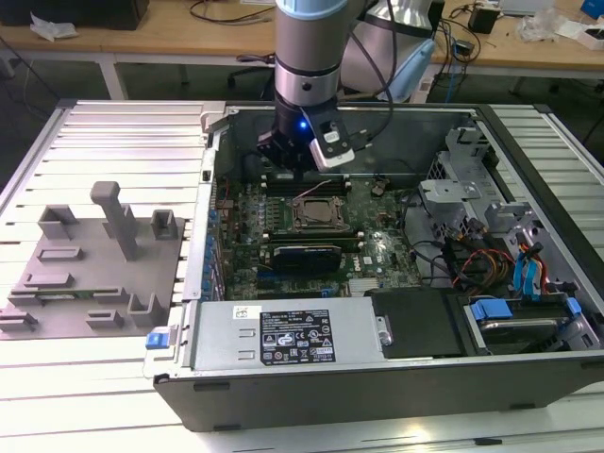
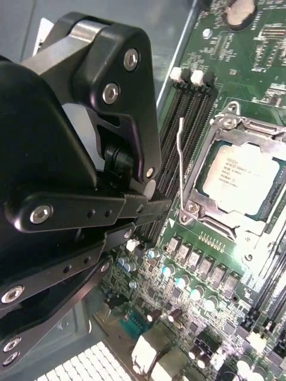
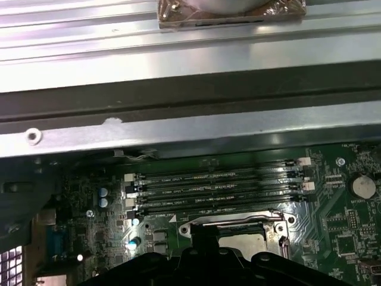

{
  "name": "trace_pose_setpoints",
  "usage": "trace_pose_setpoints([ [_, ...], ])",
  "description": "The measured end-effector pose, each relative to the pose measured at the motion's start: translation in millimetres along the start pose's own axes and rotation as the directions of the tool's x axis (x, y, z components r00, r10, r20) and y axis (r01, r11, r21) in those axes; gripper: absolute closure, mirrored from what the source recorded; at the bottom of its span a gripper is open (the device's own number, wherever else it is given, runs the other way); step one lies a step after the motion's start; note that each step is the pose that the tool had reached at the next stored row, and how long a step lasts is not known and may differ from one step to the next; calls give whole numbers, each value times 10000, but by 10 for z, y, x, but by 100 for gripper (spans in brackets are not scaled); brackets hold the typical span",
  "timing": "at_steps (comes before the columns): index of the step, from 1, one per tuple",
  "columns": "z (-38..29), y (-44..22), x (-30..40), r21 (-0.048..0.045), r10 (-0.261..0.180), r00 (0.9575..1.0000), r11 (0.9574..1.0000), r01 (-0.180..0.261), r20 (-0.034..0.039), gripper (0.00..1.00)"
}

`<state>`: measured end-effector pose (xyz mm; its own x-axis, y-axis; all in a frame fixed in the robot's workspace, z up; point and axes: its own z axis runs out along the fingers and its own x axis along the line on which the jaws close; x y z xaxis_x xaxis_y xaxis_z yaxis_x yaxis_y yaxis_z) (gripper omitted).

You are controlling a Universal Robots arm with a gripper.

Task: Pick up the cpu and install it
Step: 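Install the first cpu locking lever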

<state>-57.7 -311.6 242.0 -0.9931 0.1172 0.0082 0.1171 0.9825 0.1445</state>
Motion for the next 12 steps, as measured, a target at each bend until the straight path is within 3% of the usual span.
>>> trace_pose_setpoints([
  [4, 41, -3, -28, -5, 409, 9991, 9992, -409, 60, 89],
  [8, 91, 6, -136, -13, 829, 9965, 9966, -829, 121, 89],
  [12, 117, 18, -168, -19, 1112, 9937, 9938, -1112, 162, 89],
])
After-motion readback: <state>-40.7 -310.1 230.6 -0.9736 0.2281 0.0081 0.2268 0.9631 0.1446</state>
